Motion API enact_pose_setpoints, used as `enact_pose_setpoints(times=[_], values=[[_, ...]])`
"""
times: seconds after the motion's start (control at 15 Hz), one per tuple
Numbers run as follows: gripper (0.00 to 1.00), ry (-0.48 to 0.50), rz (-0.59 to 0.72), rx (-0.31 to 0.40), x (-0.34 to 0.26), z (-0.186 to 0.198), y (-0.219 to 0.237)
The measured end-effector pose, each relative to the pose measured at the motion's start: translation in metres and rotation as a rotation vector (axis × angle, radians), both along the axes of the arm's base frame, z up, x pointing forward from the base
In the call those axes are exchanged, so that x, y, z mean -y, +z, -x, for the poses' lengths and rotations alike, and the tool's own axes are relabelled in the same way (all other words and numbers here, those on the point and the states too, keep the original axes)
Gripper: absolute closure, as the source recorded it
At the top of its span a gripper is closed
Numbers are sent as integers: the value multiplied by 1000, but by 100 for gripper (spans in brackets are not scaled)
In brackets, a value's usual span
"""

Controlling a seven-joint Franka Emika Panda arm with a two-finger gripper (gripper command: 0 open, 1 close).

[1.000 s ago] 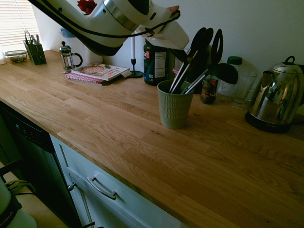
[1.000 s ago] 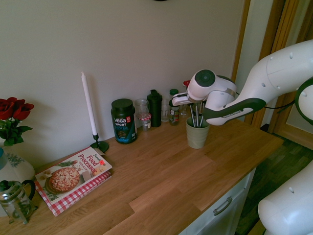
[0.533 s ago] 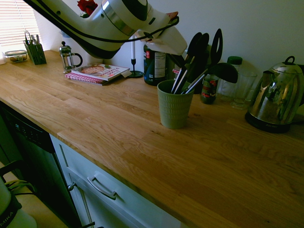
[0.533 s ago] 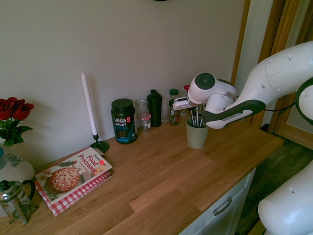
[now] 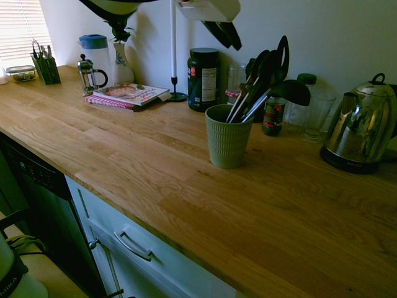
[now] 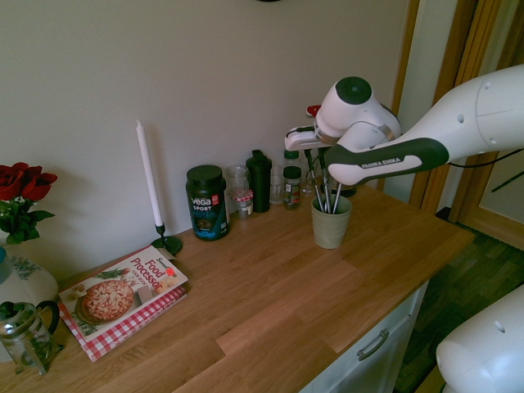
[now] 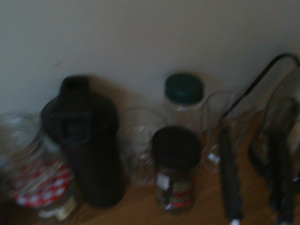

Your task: Put the tongs back in the holder

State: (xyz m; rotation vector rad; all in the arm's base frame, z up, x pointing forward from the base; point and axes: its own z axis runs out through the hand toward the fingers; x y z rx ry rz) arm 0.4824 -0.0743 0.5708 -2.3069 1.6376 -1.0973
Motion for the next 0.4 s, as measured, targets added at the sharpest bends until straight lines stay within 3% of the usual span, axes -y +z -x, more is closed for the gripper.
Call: enact_pose_setpoints(times=[0.4], values=[[0, 181, -146, -401, -53, 26, -89]])
